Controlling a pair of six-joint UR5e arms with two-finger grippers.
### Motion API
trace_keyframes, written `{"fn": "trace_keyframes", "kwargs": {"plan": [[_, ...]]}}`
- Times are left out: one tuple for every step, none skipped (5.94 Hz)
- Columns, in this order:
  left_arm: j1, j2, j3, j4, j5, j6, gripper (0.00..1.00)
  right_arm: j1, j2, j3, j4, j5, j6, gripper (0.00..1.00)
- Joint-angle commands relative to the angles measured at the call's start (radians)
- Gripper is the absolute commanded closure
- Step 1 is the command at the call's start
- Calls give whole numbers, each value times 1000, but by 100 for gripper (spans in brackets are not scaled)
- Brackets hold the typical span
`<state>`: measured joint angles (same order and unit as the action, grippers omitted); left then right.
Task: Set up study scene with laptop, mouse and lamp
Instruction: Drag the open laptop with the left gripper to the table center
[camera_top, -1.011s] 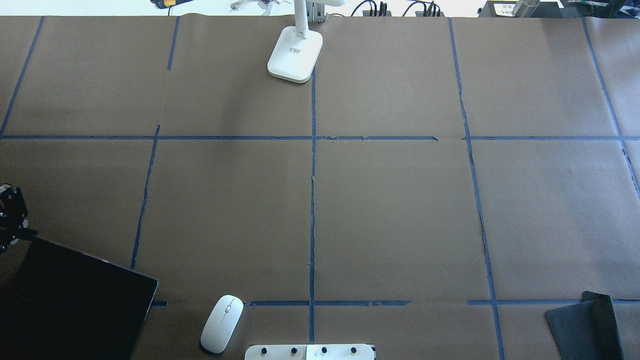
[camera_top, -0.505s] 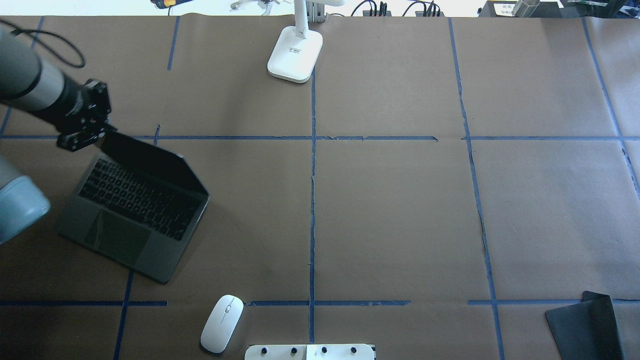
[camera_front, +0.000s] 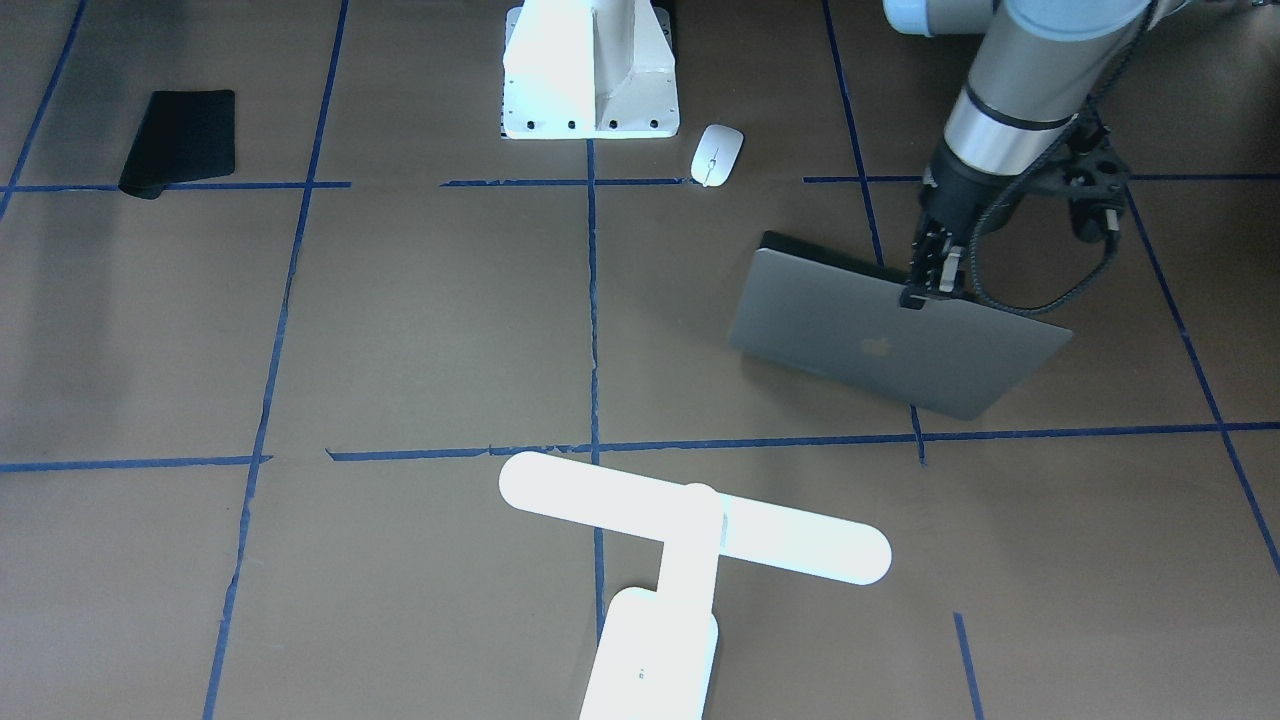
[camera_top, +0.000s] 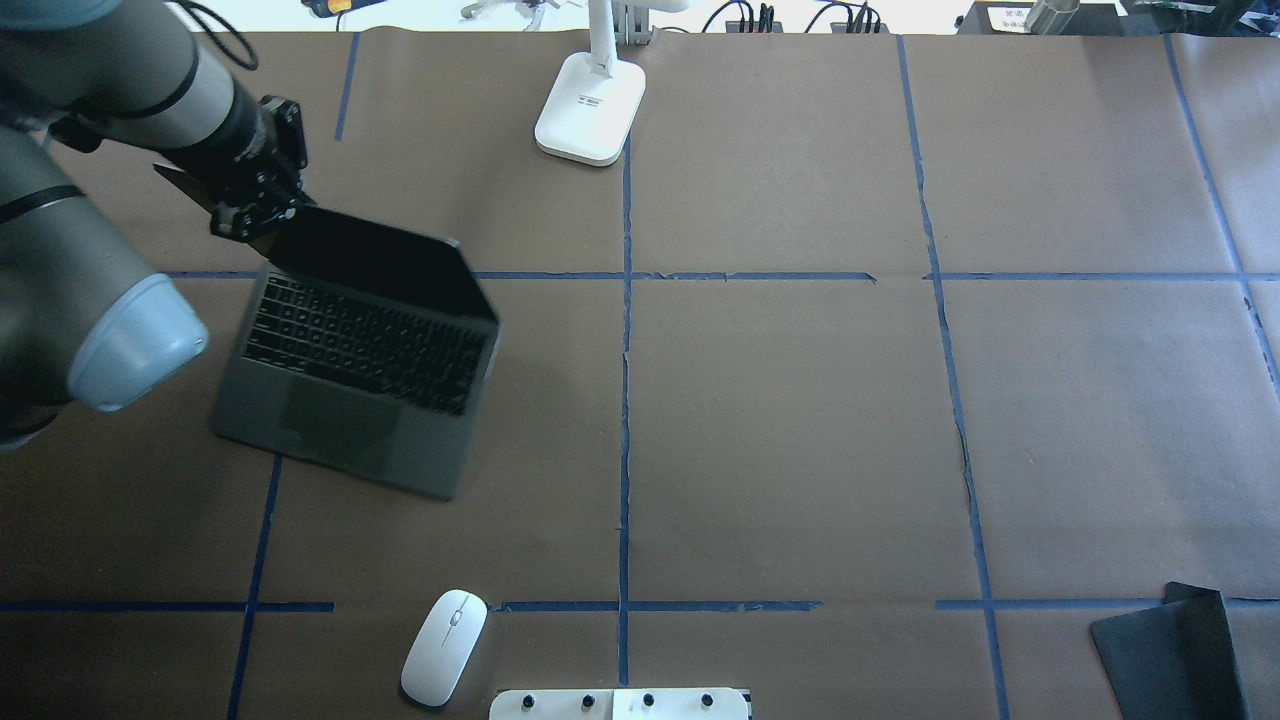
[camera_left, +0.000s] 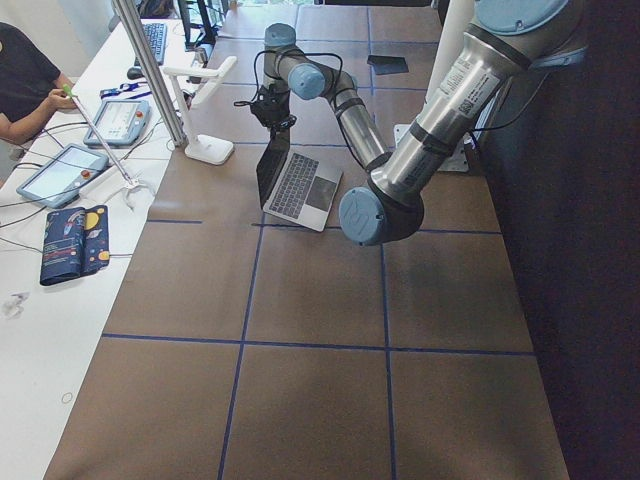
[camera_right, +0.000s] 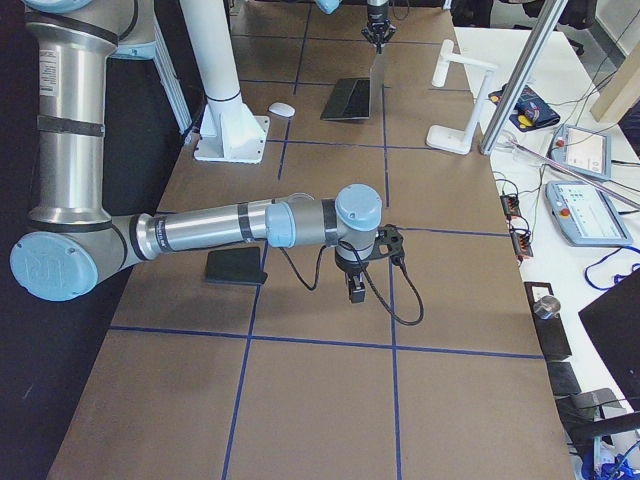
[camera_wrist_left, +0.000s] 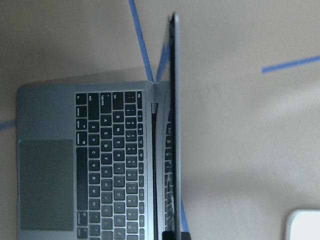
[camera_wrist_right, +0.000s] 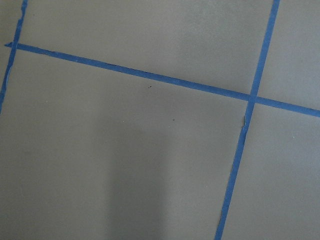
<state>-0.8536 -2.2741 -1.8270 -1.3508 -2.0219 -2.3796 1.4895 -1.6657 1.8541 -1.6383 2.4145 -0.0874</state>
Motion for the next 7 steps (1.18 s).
{"fn": "trace_keyframes", "kwargs": {"plan": [[83, -203, 152, -1, 11, -155, 100, 0, 0, -3, 0, 0, 0, 0], [112, -328, 307, -8, 67, -203, 100, 0, -2, -3, -2, 0, -2, 0], [131, -353, 371, -36, 89, -199, 100, 0, -3, -18, 3, -2, -2, 0], [131, -354, 394, -62, 110, -194, 100, 0, -2, -19, 5, 0, -2, 0], [130, -355, 406, -86, 114, -197, 100, -3, -2, -21, 3, -2, 0, 0], [128, -373, 437, -87, 126, -205, 100, -5, -3, -21, 3, -2, 0, 0], [125, -372, 440, -87, 133, -205, 100, -5, -3, -21, 3, -2, 0, 0]]}}
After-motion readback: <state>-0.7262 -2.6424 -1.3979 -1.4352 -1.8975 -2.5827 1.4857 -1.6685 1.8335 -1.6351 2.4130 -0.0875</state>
